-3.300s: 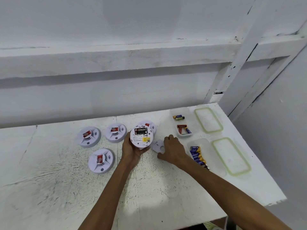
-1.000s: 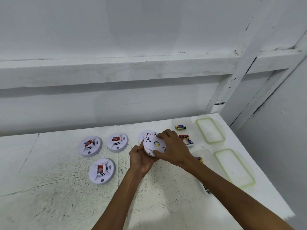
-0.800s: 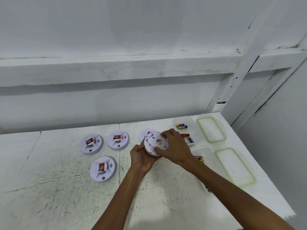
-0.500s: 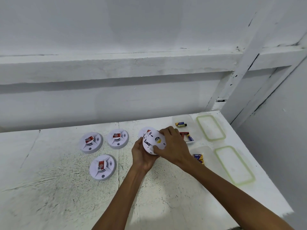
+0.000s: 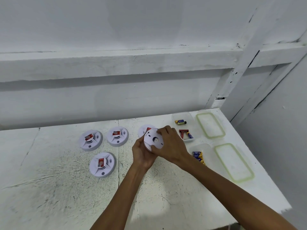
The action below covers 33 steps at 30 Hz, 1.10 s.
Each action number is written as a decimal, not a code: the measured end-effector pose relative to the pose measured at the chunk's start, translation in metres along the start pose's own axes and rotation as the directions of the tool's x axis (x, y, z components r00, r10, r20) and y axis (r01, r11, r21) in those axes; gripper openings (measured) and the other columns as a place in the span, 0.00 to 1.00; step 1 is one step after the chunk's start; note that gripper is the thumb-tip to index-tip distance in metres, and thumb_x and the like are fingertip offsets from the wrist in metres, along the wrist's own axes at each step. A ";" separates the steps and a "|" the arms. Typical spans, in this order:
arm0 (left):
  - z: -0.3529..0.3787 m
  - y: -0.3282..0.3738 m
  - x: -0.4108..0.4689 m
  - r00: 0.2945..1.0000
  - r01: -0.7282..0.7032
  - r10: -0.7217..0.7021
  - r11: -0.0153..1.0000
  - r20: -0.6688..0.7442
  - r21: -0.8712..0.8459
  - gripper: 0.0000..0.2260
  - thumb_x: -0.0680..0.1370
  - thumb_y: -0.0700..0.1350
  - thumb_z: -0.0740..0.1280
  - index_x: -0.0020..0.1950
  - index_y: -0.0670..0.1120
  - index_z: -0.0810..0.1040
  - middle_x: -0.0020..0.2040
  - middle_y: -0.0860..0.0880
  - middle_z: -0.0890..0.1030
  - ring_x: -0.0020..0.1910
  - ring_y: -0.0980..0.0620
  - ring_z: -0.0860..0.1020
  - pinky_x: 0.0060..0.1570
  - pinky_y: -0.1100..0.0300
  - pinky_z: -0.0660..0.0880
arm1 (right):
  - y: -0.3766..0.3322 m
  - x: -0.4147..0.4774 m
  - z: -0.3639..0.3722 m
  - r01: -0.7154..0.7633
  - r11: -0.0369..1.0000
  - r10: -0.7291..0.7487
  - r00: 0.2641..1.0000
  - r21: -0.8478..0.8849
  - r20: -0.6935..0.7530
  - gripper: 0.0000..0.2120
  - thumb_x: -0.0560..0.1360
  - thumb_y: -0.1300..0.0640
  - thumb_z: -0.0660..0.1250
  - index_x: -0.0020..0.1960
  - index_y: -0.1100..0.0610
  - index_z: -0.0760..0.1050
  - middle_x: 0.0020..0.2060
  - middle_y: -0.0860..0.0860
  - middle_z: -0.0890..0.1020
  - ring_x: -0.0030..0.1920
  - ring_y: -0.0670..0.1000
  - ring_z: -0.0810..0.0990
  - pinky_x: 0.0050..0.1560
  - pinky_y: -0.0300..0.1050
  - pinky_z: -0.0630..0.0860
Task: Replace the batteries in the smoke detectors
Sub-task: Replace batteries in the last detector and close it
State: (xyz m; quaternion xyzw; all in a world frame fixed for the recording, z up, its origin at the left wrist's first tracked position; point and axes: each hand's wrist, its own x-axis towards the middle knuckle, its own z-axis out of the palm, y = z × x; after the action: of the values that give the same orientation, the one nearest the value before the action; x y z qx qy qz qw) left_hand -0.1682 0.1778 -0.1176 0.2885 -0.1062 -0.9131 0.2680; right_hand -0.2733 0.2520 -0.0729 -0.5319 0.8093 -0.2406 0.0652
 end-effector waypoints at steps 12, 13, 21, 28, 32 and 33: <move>-0.009 -0.002 0.005 0.999 0.017 -0.018 1.000 -0.035 -0.022 0.26 0.80 0.49 0.59 0.77 0.42 0.70 0.74 0.37 0.72 0.66 0.38 0.73 0.58 0.44 0.74 | 0.010 0.010 -0.004 0.060 0.998 -0.057 0.987 -0.015 0.151 0.31 0.67 0.41 0.74 0.65 0.53 0.72 0.57 0.49 0.74 0.55 0.51 0.71 0.44 0.42 0.66; -0.009 -0.002 0.005 0.999 0.019 -0.020 1.000 -0.034 -0.021 0.25 0.80 0.49 0.59 0.77 0.42 0.70 0.73 0.37 0.73 0.65 0.39 0.74 0.58 0.43 0.74 | 0.011 0.010 -0.004 0.063 0.998 -0.061 0.987 -0.011 0.151 0.31 0.67 0.41 0.74 0.65 0.53 0.72 0.58 0.49 0.74 0.56 0.51 0.71 0.44 0.41 0.65; -0.005 -0.001 0.003 1.000 0.025 -0.025 1.000 -0.009 -0.007 0.24 0.83 0.49 0.56 0.77 0.43 0.70 0.68 0.37 0.77 0.59 0.39 0.78 0.53 0.44 0.79 | 0.018 0.010 -0.004 0.033 0.998 -0.040 0.988 0.051 0.148 0.32 0.68 0.41 0.75 0.67 0.52 0.73 0.58 0.48 0.74 0.57 0.49 0.72 0.48 0.39 0.65; -0.008 -0.002 0.003 0.999 -0.003 0.002 1.000 0.033 0.024 0.21 0.81 0.50 0.62 0.71 0.43 0.75 0.65 0.37 0.78 0.61 0.39 0.77 0.57 0.43 0.76 | 0.018 0.006 -0.005 -0.028 0.981 0.012 0.997 0.191 0.081 0.31 0.66 0.42 0.78 0.67 0.47 0.75 0.59 0.47 0.71 0.59 0.49 0.68 0.48 0.34 0.65; -0.005 -0.003 0.009 0.994 -0.103 0.099 0.985 0.036 0.142 0.23 0.78 0.41 0.68 0.74 0.43 0.72 0.66 0.35 0.78 0.62 0.38 0.78 0.56 0.41 0.80 | 0.019 0.000 0.000 -0.080 0.960 0.082 0.997 0.267 0.002 0.39 0.65 0.39 0.78 0.71 0.49 0.68 0.65 0.47 0.66 0.62 0.45 0.68 0.53 0.34 0.68; -0.005 -0.004 0.009 0.993 -0.116 0.112 0.981 0.033 0.156 0.21 0.80 0.40 0.67 0.73 0.43 0.72 0.65 0.36 0.79 0.61 0.38 0.79 0.56 0.42 0.80 | 0.019 -0.001 0.001 -0.094 0.954 0.102 0.995 0.286 -0.015 0.41 0.65 0.38 0.78 0.72 0.50 0.67 0.65 0.47 0.67 0.62 0.45 0.68 0.54 0.36 0.70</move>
State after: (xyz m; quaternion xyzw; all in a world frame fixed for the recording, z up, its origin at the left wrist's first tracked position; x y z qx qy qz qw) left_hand -0.1733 0.1753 -0.1275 0.2912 -0.1974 -0.8884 0.2950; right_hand -0.2882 0.2582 -0.0826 -0.4726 0.7925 -0.3588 0.1411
